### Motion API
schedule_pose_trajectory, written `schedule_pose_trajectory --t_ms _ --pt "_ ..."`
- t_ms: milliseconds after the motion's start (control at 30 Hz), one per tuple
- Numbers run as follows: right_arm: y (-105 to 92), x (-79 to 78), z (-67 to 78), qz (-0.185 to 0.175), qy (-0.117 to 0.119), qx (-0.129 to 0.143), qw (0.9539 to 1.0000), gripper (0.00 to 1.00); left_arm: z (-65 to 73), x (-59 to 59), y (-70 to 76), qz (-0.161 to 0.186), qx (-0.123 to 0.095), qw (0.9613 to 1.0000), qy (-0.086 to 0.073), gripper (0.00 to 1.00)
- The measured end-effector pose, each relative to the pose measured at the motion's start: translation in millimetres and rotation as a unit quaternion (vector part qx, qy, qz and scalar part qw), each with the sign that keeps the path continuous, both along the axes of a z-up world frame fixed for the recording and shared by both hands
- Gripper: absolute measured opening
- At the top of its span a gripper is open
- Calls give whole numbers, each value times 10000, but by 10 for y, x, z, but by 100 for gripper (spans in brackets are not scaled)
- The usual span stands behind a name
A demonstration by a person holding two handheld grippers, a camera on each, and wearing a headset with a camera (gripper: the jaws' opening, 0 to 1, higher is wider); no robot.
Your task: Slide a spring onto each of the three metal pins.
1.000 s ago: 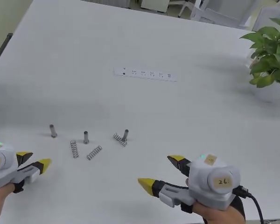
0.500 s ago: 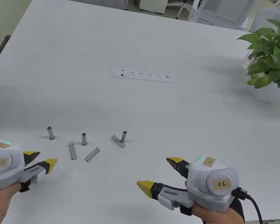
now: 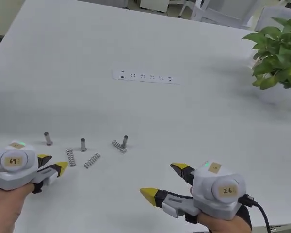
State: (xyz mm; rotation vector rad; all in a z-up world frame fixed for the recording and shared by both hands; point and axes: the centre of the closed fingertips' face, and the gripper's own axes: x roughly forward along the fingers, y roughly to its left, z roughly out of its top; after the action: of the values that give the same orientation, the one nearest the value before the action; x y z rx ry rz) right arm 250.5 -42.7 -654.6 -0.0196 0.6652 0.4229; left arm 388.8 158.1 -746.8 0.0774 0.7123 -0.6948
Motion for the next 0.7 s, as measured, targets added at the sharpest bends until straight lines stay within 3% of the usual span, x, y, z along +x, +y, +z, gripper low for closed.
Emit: schedule_pose_trajectory --t_ms 367,700 --pt "-10 -4 -6 -10 23 -6 10000 62 -174 79 -165 138 37 9997 214 22" --pt "-114 -44 1 -113 51 -43 9999 62 -265 114 -330 99 186 9995 230 19"
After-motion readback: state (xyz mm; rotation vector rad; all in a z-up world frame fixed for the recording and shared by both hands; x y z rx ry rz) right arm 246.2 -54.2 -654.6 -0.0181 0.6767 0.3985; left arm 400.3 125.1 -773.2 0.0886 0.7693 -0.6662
